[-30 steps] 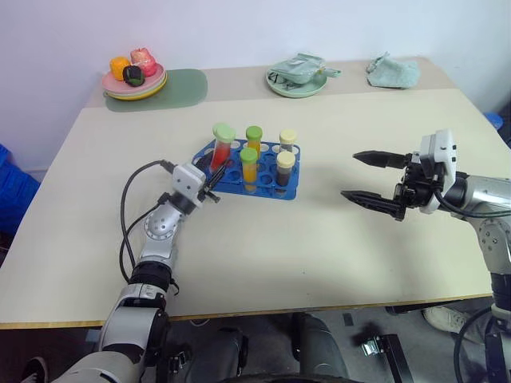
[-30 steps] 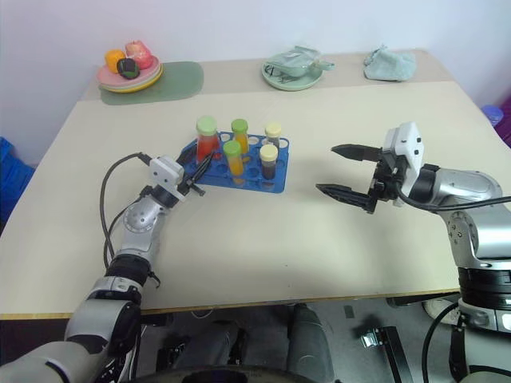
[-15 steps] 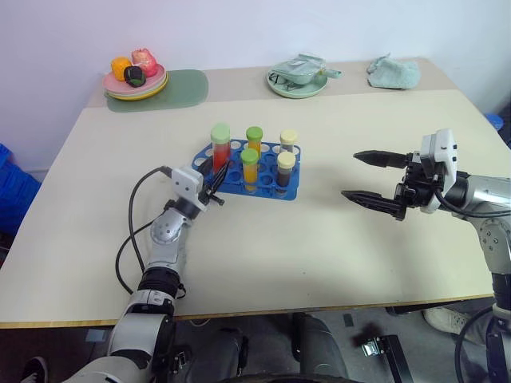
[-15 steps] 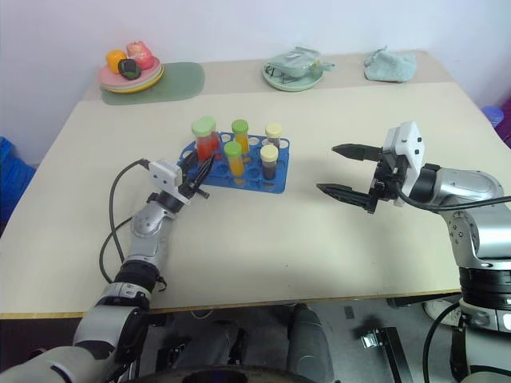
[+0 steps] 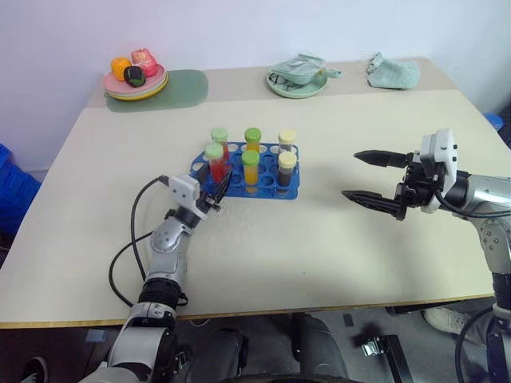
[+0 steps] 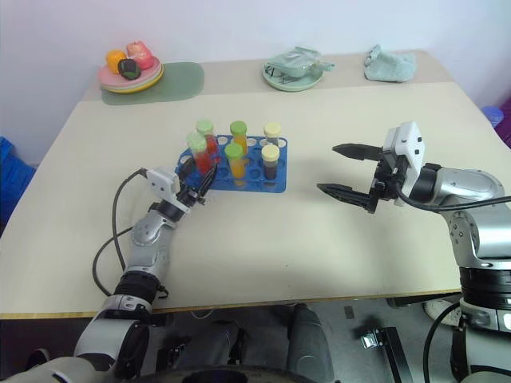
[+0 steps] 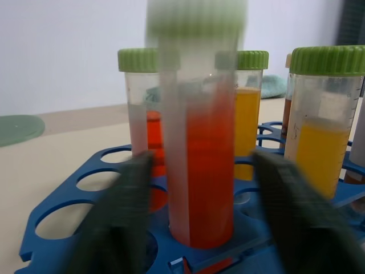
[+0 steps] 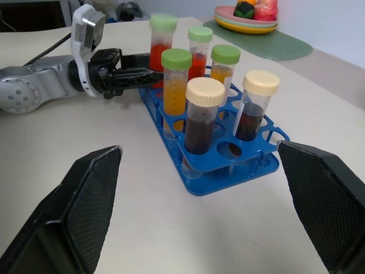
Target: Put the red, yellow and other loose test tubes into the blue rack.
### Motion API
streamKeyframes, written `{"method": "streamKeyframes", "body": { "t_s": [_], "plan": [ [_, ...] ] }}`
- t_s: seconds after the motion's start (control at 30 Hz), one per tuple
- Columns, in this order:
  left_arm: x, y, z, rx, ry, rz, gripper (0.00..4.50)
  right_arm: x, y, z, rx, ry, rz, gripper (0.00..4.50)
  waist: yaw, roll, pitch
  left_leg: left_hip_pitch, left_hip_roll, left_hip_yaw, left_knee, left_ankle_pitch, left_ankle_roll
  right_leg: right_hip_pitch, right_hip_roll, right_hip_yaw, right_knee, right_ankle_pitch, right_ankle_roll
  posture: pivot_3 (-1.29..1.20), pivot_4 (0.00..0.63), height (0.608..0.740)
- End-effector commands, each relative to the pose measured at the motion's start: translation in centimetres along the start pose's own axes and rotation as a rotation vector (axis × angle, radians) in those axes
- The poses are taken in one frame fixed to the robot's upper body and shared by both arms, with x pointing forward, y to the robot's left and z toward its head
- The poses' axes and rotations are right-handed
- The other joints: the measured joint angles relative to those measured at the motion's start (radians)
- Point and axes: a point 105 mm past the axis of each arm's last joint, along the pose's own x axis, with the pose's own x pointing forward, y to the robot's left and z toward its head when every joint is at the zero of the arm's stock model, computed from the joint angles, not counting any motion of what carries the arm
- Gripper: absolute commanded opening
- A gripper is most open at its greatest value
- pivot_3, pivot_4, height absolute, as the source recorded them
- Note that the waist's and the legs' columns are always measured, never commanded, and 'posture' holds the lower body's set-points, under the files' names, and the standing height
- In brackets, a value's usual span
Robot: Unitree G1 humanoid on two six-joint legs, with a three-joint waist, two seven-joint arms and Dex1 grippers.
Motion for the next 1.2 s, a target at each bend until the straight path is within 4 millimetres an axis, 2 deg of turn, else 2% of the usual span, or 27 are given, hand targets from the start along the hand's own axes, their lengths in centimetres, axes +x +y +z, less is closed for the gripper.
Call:
{"method": "streamKeyframes", "body": {
  "t_s": [0.03,0.23,0.37,0.63,0.8,0.93,1.0,1.13,1.2],
  "plan": [
    [0.0,0.4,1.4,0.028,-0.055,0.008,4.45,-0.1,-0.3,1.3,-0.055,-0.029,0.000,4.50,0.000,0.000,0.000,0.000,0.000,0.000,0.000,0.000,0.000,0.000,0.000,0.000,0.000,0.000,0.000,0.00,0.150,0.740],
    [-0.6,1.0,2.9,0.058,-0.084,-0.013,4.45,0.0,-0.4,1.2,-0.055,-0.028,0.005,4.50,-0.001,0.000,0.000,0.000,0.000,0.000,0.000,0.000,0.000,0.000,0.000,0.000,0.000,0.000,0.000,0.00,0.150,0.740],
    [-1.8,1.9,4.9,0.091,-0.101,-0.003,4.45,0.0,-0.4,1.1,-0.051,-0.030,0.007,4.50,-0.001,0.000,0.000,0.000,0.000,0.000,0.000,0.000,0.000,0.000,0.000,0.000,0.000,0.000,0.000,0.00,0.150,0.740],
    [-3.8,3.4,7.9,0.156,-0.033,-0.037,4.45,-0.1,-0.6,0.7,-0.048,-0.031,0.014,4.50,-0.001,0.000,0.000,0.000,0.000,0.000,0.000,0.000,0.000,0.000,0.000,0.000,0.000,0.000,0.000,0.00,0.150,0.740],
    [-5.3,4.4,10.5,0.144,0.023,-0.156,4.45,-0.7,-0.5,0.2,-0.049,-0.017,0.017,4.50,-0.002,0.000,0.000,0.000,0.000,0.000,-0.001,0.000,0.000,0.000,0.001,0.000,0.001,0.000,0.000,0.00,0.150,0.740],
    [-7.0,4.5,12.3,0.120,0.101,-0.343,4.45,-1.4,-0.7,-0.4,-0.057,-0.002,-0.001,4.50,-0.001,0.000,0.000,0.000,0.001,0.000,-0.001,0.000,0.000,0.000,0.001,0.000,0.001,0.000,0.000,0.00,0.150,0.740],
    [-7.3,4.4,13.0,0.119,0.126,-0.409,4.45,-1.8,-0.7,-0.8,-0.053,0.006,0.000,4.50,-0.001,0.000,0.000,0.000,0.000,0.000,-0.001,0.000,0.001,0.000,0.001,0.000,0.001,0.000,0.000,0.00,0.150,0.740],
    [-8.4,3.5,13.5,0.139,0.208,-0.576,4.45,-2.4,-1.0,-1.1,-0.065,0.018,-0.012,4.50,-0.004,0.001,0.000,0.000,0.000,0.000,-0.002,-0.001,0.001,0.000,0.001,0.000,0.001,0.000,0.000,0.00,0.150,0.740],
    [-9.1,4.3,13.6,0.118,0.283,-0.624,4.45,-2.5,-1.2,-1.2,-0.072,0.032,-0.017,4.50,-0.004,0.001,0.001,0.001,0.001,0.000,-0.002,-0.001,0.001,0.000,0.001,0.000,0.001,0.000,0.000,0.00,0.150,0.740]
  ]
}}
